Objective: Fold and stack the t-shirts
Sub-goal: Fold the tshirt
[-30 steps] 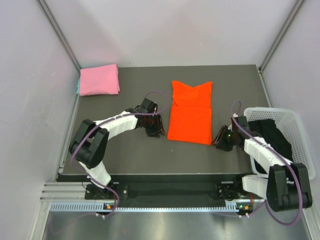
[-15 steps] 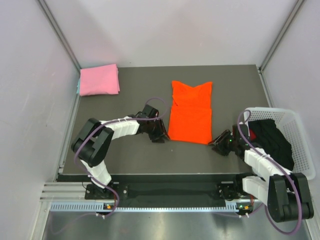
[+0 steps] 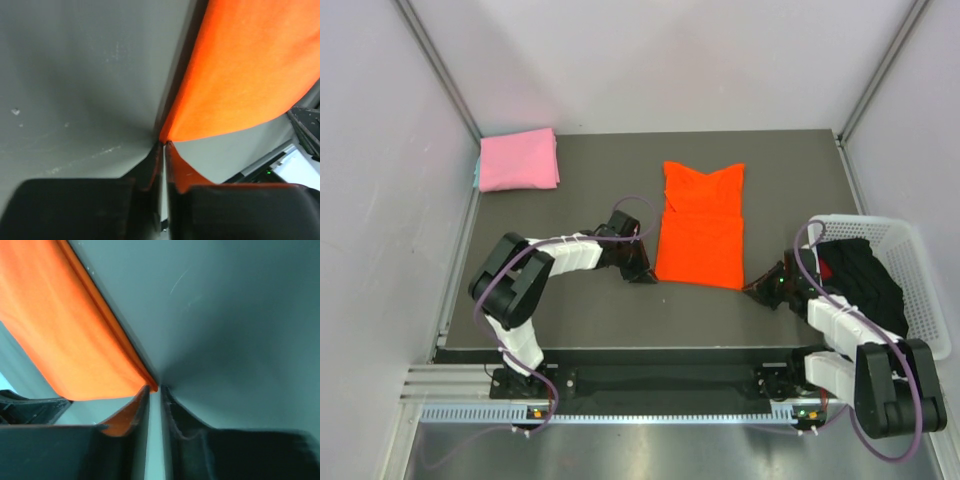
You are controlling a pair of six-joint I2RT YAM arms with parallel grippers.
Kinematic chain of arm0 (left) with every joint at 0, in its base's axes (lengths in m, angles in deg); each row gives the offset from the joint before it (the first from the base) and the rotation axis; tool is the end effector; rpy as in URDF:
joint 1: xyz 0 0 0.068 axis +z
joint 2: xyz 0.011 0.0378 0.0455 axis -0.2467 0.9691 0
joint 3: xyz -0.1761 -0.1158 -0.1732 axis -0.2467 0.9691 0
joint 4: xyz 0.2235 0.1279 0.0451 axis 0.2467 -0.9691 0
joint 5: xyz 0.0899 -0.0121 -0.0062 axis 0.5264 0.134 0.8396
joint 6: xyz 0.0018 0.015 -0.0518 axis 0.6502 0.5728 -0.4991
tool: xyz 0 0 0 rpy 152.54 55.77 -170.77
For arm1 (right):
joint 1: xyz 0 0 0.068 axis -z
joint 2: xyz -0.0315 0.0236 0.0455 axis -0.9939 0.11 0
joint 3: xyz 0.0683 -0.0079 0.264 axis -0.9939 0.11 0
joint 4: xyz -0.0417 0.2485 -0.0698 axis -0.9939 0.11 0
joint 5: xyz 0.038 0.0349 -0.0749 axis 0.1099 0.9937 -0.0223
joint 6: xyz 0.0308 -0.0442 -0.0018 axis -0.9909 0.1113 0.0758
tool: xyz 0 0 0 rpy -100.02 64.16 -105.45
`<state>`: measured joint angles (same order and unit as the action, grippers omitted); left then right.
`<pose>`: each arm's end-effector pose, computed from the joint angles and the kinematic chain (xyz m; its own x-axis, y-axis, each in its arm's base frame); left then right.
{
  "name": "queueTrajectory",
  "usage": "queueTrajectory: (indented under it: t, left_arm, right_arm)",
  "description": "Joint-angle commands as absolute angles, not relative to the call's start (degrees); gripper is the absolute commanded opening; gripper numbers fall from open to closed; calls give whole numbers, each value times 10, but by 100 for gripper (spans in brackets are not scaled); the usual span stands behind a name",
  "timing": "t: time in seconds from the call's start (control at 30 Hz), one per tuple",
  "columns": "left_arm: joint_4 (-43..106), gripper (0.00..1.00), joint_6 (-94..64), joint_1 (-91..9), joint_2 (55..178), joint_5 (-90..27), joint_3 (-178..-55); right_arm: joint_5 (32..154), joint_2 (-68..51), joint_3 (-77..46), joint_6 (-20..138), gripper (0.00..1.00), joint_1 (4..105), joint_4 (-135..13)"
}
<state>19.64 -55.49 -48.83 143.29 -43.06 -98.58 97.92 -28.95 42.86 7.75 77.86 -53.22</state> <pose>0.2743 -0.2034 0.1377 -0.9661 -0.2398 -0.0959 -0.1373 0.7916 -0.5955 0.1758 0.0255 0.1327 -0.6095 0.7711 -0.1841 0.5434 0.5755 0.6112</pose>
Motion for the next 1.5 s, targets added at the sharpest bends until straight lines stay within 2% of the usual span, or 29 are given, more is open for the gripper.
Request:
queueTrajectory:
  t: [0.0, 0.03, 0.2, 0.5, 0.6, 0.67, 0.7, 0.83, 1.0, 1.3, 1.47]
  left_arm:
    - [197, 5, -541, -490, 1442, -404, -997]
    - [193, 1, -539, -490, 1441, -402, -998]
    - [179, 0, -533, -496, 1413, -390, -1005]
    - [131, 0, -536, -539, 1354, -339, -1006]
    - [132, 0, -537, -539, 1362, -334, -997]
    - [132, 0, -535, -540, 1368, -334, -999]
    - [132, 0, -535, -540, 1372, -335, -1000]
    - [111, 11, -533, -538, 1384, -319, -1014]
    - [108, 19, -532, -539, 1400, -312, -1021]
    - [134, 38, -528, -539, 1398, -312, -1017]
    - [163, 44, -533, -539, 1404, -331, -1012]
  right_arm:
    - [943, -279, 443, 99, 6, 785, -534]
    - [942, -279, 444, 102, 0, 784, -535]
    - [935, -301, 436, 138, 0, 784, -512]
    - [908, -440, 407, 183, 1, 784, -384]
    - [932, -448, 414, 164, 21, 784, -390]
    - [936, -443, 416, 155, 24, 783, -401]
    - [936, -435, 416, 155, 30, 783, -404]
    - [932, -411, 412, 140, 36, 782, -421]
    - [927, -382, 411, 122, 39, 780, -446]
    - [935, -330, 424, 91, 41, 773, -506]
    - [929, -304, 421, 85, 41, 766, -519]
